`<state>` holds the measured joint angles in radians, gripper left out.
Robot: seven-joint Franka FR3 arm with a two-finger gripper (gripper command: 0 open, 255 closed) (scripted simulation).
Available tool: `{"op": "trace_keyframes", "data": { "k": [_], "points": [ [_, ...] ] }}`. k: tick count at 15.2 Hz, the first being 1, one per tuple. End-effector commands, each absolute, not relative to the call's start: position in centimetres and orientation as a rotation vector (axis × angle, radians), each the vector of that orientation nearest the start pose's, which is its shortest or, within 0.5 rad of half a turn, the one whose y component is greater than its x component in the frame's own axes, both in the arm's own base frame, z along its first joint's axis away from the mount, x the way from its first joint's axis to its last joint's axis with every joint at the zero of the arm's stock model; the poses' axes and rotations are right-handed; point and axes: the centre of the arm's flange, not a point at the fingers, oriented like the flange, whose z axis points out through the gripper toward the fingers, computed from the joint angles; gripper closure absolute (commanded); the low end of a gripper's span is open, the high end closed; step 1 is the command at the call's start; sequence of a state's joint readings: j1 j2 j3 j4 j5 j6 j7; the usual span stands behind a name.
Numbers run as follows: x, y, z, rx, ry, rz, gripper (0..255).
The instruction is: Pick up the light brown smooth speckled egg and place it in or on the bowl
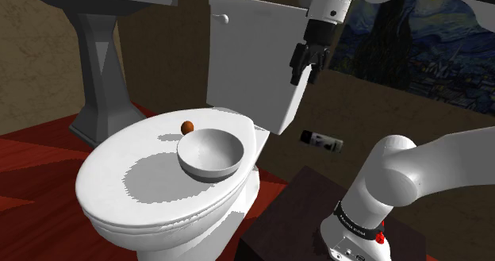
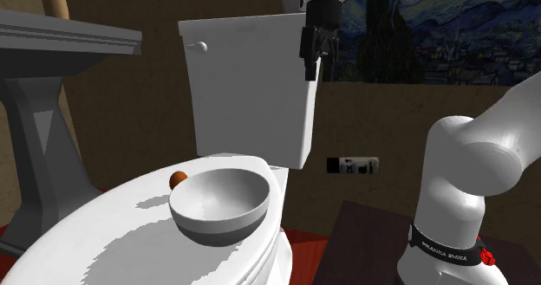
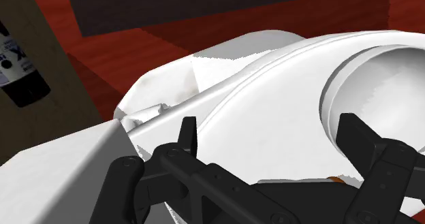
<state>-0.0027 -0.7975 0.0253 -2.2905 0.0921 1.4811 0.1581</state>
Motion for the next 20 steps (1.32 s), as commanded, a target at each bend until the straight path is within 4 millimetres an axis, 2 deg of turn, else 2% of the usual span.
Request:
{"op": "trace_keyframes", "data": {
  "k": [1, 20],
  "points": [
    [29.4, 2.0, 61.7, -3.062, 0.208, 0.028, 0],
    [45.6, 11.8, 47.1, -2.996, 0.249, -0.092, 0]
  ]
}}
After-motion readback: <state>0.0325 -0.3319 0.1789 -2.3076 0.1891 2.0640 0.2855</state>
